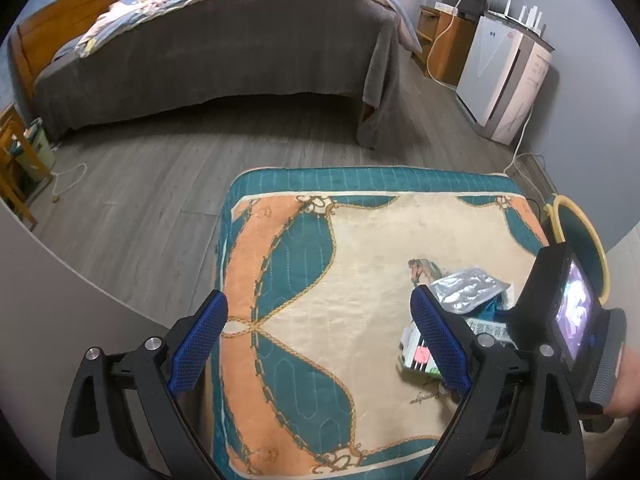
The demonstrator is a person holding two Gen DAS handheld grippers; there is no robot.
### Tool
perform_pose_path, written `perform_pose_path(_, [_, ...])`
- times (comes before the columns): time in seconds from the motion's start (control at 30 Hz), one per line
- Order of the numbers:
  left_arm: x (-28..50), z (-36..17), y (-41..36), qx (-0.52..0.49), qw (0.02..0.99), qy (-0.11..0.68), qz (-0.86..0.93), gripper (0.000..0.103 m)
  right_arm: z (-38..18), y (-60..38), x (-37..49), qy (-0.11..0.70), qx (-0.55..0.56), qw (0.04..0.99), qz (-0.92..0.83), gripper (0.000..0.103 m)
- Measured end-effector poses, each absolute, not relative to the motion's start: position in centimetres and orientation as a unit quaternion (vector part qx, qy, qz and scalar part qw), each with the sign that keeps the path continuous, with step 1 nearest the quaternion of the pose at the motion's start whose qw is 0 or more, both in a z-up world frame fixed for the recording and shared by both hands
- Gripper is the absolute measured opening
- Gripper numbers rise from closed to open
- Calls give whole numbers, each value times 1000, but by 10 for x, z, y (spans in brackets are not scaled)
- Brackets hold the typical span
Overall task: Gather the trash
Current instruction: 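Grasp the white medicine box with right gripper while left grasps blue glove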
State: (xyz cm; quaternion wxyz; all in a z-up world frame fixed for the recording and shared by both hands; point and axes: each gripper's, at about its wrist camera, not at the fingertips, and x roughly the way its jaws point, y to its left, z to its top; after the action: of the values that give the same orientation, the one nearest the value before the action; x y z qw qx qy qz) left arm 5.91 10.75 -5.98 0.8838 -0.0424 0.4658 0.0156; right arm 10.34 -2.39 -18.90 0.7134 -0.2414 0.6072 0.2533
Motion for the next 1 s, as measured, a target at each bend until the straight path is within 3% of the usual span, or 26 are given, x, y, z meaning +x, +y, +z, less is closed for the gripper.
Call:
perform_pose_path(0.03, [60, -60, 107, -41, 884, 466, 16, 92, -186, -25, 103, 607, -237, 714, 256, 80])
perform_pose_path(0.17, [61, -59, 103, -36, 885, 464, 17, 92, -176, -30, 106, 609, -211, 720, 259, 76])
perform_pose_path(0.7, [71, -68, 61, -12, 881, 472, -11, 92, -90, -144, 113, 567, -85, 798, 184, 73])
perform_pose_path(1.0, [86, -95, 4, 19, 872, 483, -74, 91, -103, -207, 152, 570, -22, 816, 95, 73])
